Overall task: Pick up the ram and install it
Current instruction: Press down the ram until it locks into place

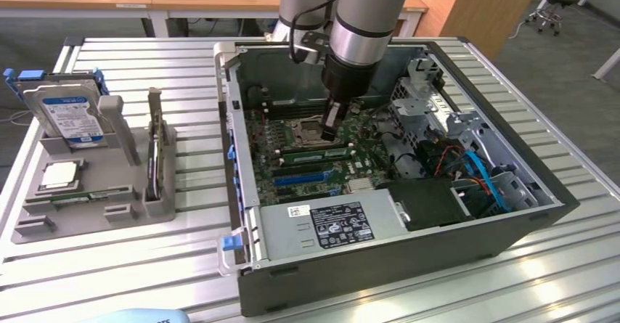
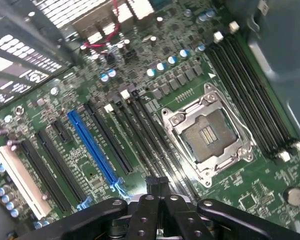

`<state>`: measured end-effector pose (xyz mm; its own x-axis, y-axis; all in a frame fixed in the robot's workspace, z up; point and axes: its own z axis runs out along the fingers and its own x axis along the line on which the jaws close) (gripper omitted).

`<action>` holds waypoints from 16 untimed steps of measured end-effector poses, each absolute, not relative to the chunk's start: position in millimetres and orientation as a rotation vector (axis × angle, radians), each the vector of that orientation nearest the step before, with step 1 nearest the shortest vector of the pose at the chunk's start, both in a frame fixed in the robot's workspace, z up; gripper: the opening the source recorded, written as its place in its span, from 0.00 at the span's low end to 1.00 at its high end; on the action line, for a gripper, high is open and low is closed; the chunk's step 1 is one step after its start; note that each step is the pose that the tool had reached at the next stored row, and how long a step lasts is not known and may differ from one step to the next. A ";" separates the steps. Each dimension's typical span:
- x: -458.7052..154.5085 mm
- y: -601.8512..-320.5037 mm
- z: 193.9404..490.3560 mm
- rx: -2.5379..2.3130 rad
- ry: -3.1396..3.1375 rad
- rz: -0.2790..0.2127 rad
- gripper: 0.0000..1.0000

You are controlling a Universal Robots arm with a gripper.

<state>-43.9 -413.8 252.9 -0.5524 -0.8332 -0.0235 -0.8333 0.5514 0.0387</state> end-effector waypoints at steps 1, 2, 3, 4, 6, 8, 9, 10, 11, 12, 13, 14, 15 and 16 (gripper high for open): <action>-43.9 -413.8 252.9 -1.466 2.775 0.071 0.10; -43.9 -413.8 252.9 -1.446 2.785 0.071 0.10; -43.9 -413.8 252.9 -1.426 2.795 0.070 0.10; -43.9 -413.8 252.9 -1.406 2.805 0.070 0.10; -43.9 -413.8 252.9 -1.365 2.824 0.070 0.10; -43.9 -413.8 252.9 -1.323 2.843 0.070 0.10; -43.9 -413.8 252.9 -1.301 2.853 0.070 0.10; -43.9 -413.8 252.9 -1.278 2.863 0.070 0.10; -43.9 -413.8 252.9 -1.256 2.873 0.070 0.10; -43.9 -413.8 252.9 -1.233 2.882 0.070 0.10; -43.9 -413.8 252.9 -1.210 2.892 0.070 0.10; -43.9 -413.8 252.9 -1.187 2.901 0.069 0.10; -43.9 -413.8 252.9 -1.163 2.910 0.069 0.10; -43.9 -413.8 252.9 -1.139 2.919 0.069 0.10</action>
